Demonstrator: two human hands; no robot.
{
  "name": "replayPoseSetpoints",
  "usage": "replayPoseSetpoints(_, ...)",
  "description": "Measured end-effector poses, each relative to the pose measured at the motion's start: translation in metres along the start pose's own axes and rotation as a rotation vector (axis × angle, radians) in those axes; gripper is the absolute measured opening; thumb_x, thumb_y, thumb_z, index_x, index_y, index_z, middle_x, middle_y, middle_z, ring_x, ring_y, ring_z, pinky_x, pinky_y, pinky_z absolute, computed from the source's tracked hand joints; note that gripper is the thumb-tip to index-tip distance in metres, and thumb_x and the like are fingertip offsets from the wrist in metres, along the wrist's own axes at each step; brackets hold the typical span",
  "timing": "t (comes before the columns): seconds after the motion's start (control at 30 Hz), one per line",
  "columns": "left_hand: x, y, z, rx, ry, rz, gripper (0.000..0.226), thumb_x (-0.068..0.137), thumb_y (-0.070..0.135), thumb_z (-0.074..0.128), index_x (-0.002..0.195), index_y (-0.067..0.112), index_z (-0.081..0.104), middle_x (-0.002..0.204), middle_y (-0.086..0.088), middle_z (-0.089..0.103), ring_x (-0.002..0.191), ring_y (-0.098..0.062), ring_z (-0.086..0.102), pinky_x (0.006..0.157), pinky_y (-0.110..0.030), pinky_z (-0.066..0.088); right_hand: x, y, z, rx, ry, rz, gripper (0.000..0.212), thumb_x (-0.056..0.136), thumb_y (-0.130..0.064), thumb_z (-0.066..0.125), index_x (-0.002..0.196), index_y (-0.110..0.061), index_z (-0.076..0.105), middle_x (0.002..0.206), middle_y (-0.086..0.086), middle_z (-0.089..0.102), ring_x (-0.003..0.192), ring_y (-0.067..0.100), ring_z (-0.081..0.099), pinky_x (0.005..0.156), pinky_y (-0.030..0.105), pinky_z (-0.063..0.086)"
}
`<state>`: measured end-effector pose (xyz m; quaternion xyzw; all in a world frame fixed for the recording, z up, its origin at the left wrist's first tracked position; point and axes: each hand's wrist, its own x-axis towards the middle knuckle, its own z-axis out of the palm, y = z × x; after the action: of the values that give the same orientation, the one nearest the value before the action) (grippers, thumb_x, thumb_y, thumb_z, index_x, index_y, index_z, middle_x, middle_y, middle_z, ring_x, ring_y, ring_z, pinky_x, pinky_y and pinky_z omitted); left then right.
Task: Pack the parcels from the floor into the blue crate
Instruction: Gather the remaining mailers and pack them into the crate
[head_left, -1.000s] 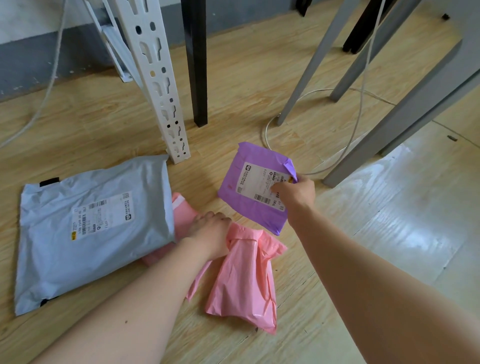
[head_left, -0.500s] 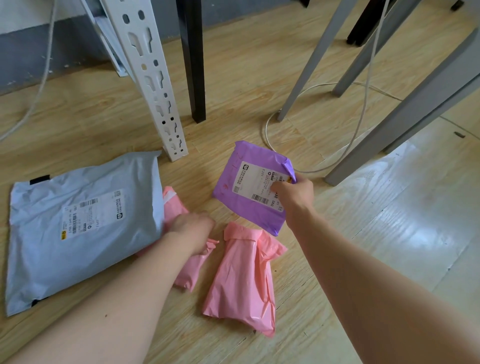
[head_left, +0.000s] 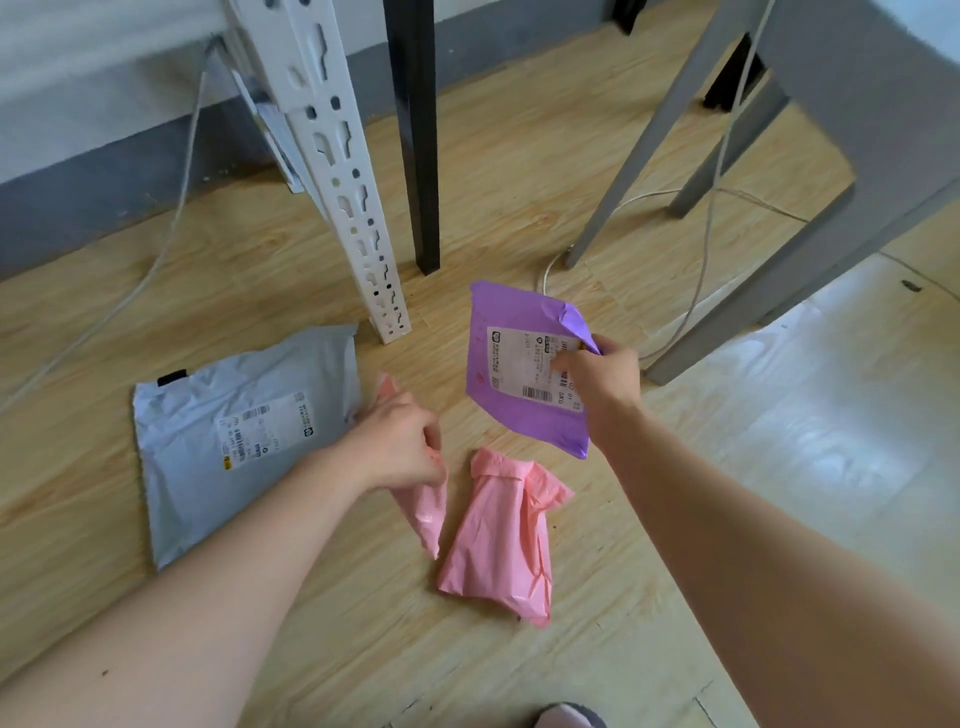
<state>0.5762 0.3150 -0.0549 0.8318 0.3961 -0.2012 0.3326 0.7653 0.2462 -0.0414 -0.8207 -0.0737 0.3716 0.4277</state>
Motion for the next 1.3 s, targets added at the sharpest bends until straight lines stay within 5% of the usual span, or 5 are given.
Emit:
replayPoseSetpoints(0.23,-0.118,0.039,-0.07,-0.342,0.38,-0.246,0.032,0.068,0.003,0.068,0.055,0.02,0.044,0.073,0.008,0.04,0.071,-0.014,0.044,0.053,-0.017,0.029,-0.107,-0.056,-0.057,0.018,0.002,0.112,0.019,0.077,0.004,0.056,0.076,-0.014,0.063,0.065,0.0,0.057,0.061,0.018,0.052,0.053,0.024,0.039)
replayPoseSetpoints(0.63,-0.313,0.079,-0.144,-0.882,0.452,-0.603,0.079,0.078,-0.012,0.048,0.144,0.026,0.03,0.108,0.003,0.054,0.092,-0.021,0.055,0.053,-0.025,0.04,-0.285,-0.157,-0.131,-0.103,-0.181,0.14,0.026,0.084,0.001,0.052,0.07,-0.019,0.06,0.069,0.001,0.06,0.066,0.017,0.055,0.055,0.025,0.042)
replayPoseSetpoints(0.9,-0.443,0.058,-0.192,-0.963,0.538,-0.677,0.069,0.078,-0.007,0.05,0.14,0.021,0.039,0.11,-0.006,0.06,0.094,-0.023,0.055,0.074,-0.026,0.041,-0.382,-0.198,-0.105,-0.169,-0.343,0.102,0.032,0.087,0.003,0.044,0.073,-0.021,0.059,0.078,0.004,0.062,0.077,0.024,0.06,0.064,0.03,0.047)
replayPoseSetpoints(1.1,-0.567,-0.001,-0.188,-1.085,0.692,-0.711,0.043,0.075,-0.012,0.043,0.08,0.027,0.059,0.074,-0.002,0.056,0.07,-0.022,0.049,0.059,-0.026,0.035,-0.483,-0.184,-0.04,-0.223,-0.385,0.082,0.024,0.085,0.003,0.048,0.082,-0.017,0.061,0.089,0.011,0.067,0.089,0.033,0.064,0.083,0.051,0.054)
replayPoseSetpoints(1.3,-0.703,-0.072,-0.163,-1.211,0.768,-0.822,0.057,0.072,-0.018,0.039,0.112,0.013,0.066,0.089,-0.003,0.06,0.08,-0.02,0.051,0.055,-0.025,0.035,-0.603,-0.166,0.019,-0.215,-0.481,0.044,0.022,0.09,0.004,0.049,0.098,-0.014,0.06,0.073,0.002,0.059,0.075,0.026,0.059,0.058,0.03,0.046)
